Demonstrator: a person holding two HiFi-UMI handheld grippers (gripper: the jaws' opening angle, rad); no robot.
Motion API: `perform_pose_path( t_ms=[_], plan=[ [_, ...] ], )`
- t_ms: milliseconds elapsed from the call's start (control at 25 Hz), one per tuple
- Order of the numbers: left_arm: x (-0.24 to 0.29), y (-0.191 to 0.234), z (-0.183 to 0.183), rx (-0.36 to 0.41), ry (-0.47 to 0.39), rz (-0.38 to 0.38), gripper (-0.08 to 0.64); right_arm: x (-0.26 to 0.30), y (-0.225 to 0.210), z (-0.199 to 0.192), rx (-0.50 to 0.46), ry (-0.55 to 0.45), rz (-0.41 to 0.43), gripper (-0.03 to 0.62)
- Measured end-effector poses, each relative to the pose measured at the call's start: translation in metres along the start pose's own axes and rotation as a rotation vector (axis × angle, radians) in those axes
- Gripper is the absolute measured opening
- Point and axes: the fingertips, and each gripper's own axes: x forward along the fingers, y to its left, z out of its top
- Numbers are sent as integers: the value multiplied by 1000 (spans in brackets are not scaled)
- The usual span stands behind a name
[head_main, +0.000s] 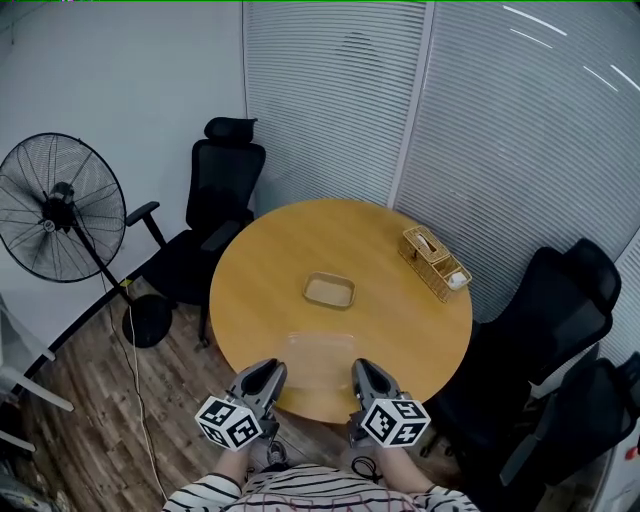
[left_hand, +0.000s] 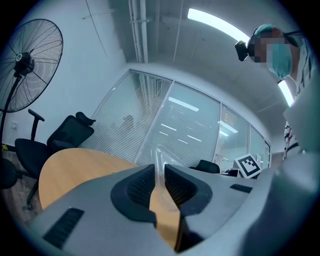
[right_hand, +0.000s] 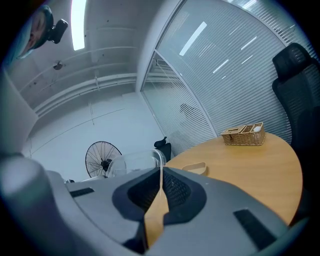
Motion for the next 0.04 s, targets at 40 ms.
perform_pose_path(
  t_ms=[40],
  plan=[
    [0, 0, 0, -1, -1, 1, 78, 1, 0, 0, 0, 0, 1, 38]
  ],
)
